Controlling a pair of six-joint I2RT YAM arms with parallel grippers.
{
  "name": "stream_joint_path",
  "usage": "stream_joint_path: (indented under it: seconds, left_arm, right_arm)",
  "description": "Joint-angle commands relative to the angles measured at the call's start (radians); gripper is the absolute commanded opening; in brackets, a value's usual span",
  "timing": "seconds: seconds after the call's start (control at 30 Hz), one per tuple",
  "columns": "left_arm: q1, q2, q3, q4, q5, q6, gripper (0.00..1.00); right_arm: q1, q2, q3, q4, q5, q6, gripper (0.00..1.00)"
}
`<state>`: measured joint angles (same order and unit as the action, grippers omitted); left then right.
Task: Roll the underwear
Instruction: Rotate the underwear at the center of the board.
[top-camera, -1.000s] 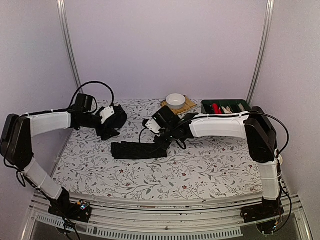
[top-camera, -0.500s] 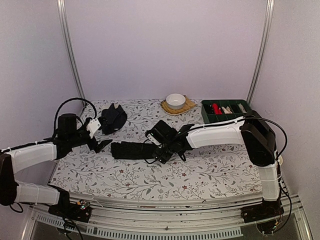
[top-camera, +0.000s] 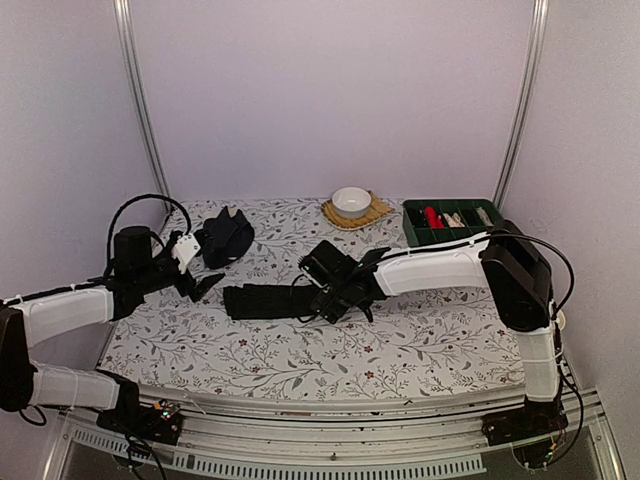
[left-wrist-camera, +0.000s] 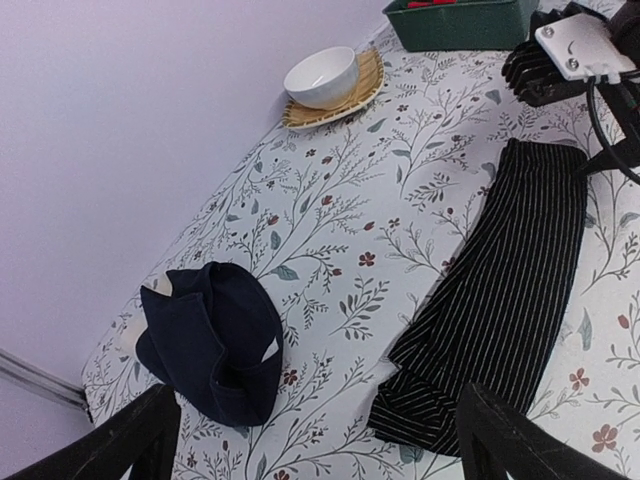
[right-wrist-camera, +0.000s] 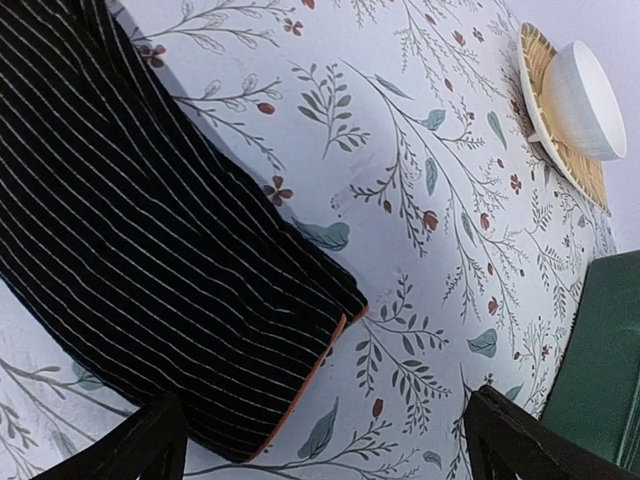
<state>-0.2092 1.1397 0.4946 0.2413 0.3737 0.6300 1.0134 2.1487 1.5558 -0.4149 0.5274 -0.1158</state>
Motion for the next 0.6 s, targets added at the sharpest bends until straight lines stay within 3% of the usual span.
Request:
stream_joint_path:
  seconds: [0.0, 0.3, 0.57]
  left_arm:
    - [-0.001, 0.007, -0.013, 0.030, 0.003, -0.011, 0.98]
    - [0.000, 0.025, -0.008, 0.026, 0.008, -0.010, 0.99]
    - [-0.001, 0.050, -0.004, 0.005, 0.055, 0.017, 0.99]
  right_arm:
    - [-0.065, 0.013, -0.030, -0.017, 0.062, 0.011, 0.99]
    - [-0.239, 0.072, 0.067, -0.019, 0.074, -0.090, 0.99]
    - [-0.307, 0.038, 0.164, -0.059, 0.176, -0.119, 0.99]
